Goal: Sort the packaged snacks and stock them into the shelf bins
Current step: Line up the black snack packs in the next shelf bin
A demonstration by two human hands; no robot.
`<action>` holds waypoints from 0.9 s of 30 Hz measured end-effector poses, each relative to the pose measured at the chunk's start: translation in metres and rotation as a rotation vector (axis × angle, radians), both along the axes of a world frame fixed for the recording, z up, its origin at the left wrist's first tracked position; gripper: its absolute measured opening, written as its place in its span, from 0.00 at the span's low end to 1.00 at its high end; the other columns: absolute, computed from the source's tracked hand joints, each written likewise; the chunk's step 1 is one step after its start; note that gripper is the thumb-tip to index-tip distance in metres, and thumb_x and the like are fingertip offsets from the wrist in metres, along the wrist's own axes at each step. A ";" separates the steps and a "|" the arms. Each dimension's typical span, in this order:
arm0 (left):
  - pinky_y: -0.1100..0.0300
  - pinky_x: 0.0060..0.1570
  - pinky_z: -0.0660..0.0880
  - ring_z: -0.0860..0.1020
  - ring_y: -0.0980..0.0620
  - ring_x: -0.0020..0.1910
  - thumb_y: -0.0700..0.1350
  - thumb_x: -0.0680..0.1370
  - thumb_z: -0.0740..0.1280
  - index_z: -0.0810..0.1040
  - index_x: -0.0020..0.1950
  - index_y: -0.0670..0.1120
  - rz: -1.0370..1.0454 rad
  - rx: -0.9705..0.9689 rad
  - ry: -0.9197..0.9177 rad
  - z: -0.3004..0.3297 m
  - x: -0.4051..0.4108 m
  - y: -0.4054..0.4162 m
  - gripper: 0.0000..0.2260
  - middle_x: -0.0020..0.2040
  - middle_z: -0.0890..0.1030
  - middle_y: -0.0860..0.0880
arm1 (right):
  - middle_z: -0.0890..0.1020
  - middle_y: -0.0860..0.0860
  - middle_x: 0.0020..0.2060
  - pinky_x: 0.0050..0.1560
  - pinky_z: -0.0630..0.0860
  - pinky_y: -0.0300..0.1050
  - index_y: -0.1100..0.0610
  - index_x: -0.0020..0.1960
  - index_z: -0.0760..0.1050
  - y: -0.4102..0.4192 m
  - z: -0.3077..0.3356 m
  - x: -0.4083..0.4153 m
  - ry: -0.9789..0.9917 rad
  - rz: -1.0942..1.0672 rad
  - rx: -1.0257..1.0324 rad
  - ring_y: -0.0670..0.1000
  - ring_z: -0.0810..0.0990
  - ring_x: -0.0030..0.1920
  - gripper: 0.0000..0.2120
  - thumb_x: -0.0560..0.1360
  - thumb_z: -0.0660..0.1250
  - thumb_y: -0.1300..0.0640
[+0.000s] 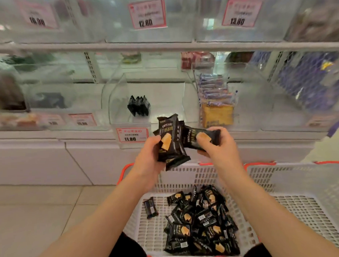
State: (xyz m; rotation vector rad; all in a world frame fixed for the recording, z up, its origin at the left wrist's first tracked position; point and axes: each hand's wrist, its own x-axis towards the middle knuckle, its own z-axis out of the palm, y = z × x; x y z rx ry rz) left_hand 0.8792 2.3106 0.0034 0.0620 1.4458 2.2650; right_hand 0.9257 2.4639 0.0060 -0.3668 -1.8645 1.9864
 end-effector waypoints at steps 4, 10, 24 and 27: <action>0.45 0.59 0.68 0.76 0.47 0.48 0.48 0.80 0.53 0.79 0.46 0.48 0.072 0.005 0.062 0.019 -0.009 -0.009 0.15 0.42 0.82 0.49 | 0.76 0.50 0.43 0.47 0.76 0.46 0.47 0.45 0.68 -0.023 0.019 -0.013 0.031 -0.055 -0.028 0.51 0.78 0.45 0.12 0.72 0.71 0.58; 0.61 0.35 0.70 0.77 0.60 0.30 0.46 0.78 0.55 0.79 0.29 0.55 0.221 -0.164 0.228 0.041 -0.036 -0.015 0.21 0.29 0.79 0.57 | 0.80 0.54 0.51 0.45 0.78 0.39 0.48 0.50 0.74 -0.057 0.040 -0.043 0.136 0.052 -0.284 0.49 0.81 0.50 0.08 0.76 0.66 0.60; 0.69 0.31 0.73 0.77 0.61 0.32 0.40 0.78 0.55 0.75 0.42 0.44 0.408 -0.316 0.274 0.067 -0.117 -0.017 0.11 0.31 0.79 0.56 | 0.79 0.40 0.45 0.45 0.73 0.30 0.47 0.54 0.67 -0.080 0.053 -0.134 0.019 0.282 0.208 0.34 0.78 0.44 0.13 0.73 0.68 0.51; 0.63 0.46 0.76 0.79 0.57 0.43 0.41 0.78 0.55 0.76 0.42 0.45 0.357 -0.386 0.305 0.065 -0.128 -0.015 0.11 0.41 0.82 0.54 | 0.81 0.39 0.41 0.40 0.73 0.28 0.46 0.50 0.71 -0.064 0.051 -0.147 0.018 0.255 0.150 0.35 0.79 0.41 0.14 0.68 0.73 0.52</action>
